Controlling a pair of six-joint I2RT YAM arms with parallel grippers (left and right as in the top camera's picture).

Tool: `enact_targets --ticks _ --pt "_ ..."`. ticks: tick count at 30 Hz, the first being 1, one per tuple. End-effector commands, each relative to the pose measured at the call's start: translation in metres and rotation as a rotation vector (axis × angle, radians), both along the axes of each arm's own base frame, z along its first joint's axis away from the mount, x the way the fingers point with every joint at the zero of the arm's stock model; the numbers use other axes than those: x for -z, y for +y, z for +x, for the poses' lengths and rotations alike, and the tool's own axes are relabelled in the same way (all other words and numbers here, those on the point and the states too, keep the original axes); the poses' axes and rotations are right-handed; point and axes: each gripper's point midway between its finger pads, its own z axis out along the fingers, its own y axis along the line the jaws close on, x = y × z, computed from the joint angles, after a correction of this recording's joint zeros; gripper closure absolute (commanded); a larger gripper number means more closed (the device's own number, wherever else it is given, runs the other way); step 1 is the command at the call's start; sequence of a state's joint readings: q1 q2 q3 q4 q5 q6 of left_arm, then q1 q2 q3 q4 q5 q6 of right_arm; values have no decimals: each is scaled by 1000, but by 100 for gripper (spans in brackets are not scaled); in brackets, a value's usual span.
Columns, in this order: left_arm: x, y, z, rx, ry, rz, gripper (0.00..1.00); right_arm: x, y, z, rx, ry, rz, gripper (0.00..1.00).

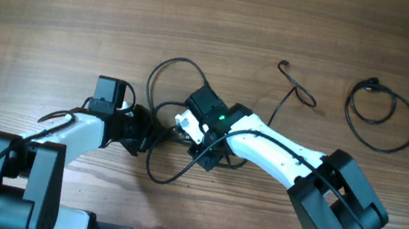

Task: Untangle cables

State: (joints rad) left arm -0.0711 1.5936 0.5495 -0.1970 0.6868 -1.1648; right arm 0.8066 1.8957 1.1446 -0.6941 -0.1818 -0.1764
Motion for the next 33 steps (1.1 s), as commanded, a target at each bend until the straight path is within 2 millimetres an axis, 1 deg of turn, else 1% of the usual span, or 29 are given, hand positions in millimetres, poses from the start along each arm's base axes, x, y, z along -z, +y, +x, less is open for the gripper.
enact_targets --ticks 1,3,6,9,11,12,15,16,17,20,22,23,25,27,28,29,30,31,33 --pt "-6 -13 -7 38 20 -86 83 1 -4 0 21 -2 -15 96" --pt "-12 -18 -9 52 22 -129 87 1 -4 0 21 -1 -15 96" --pt "-14 -19 -6 55 4 -138 95 1 -4 0 21 -1 -16 96" --pt "-16 -18 1 52 -34 -139 96 1 -5 0 24 0 -17 96" --pt "-17 -10 8 23 -47 -140 96 -3 -4 1 16 -9 -9 96" --pt "-18 -4 10 -1 -45 -148 96 -10 -2 2 2 -28 8 96" --pt "-32 16 19 -79 -53 -250 96 -61 3 8 -2 -123 105 96" --pt "-37 26 22 -107 -67 -288 96 -80 0 9 2 -153 134 96" --pt "-41 34 25 -123 -89 -306 96 -94 -4 8 1 -173 151 96" --pt "-47 64 33 -179 -167 -317 96 -133 -26 5 30 -222 189 96" --pt "-45 87 32 -246 -177 -308 96 -159 -46 8 83 -266 220 96" --pt "-45 96 32 -269 -187 -300 96 -167 -52 10 103 -282 234 96" --pt "-44 114 31 -313 -206 -286 96 -190 -71 20 198 -331 282 96" --pt "-42 129 27 -350 -217 -271 96 -206 -88 30 298 -371 315 96" --pt "-39 137 24 -367 -218 -252 96 -217 -104 38 381 -399 336 96" --pt "-36 144 21 -377 -224 -228 96 -223 -119 46 455 -421 345 96" --pt "-32 150 16 -389 -212 -199 96 -227 -131 52 509 -431 348 96" --pt "-27 155 13 -397 -198 -175 96 -227 -139 56 559 -432 348 96" --pt "-10 163 -1 -428 -102 -92 96 -224 -163 68 692 -420 340 96"
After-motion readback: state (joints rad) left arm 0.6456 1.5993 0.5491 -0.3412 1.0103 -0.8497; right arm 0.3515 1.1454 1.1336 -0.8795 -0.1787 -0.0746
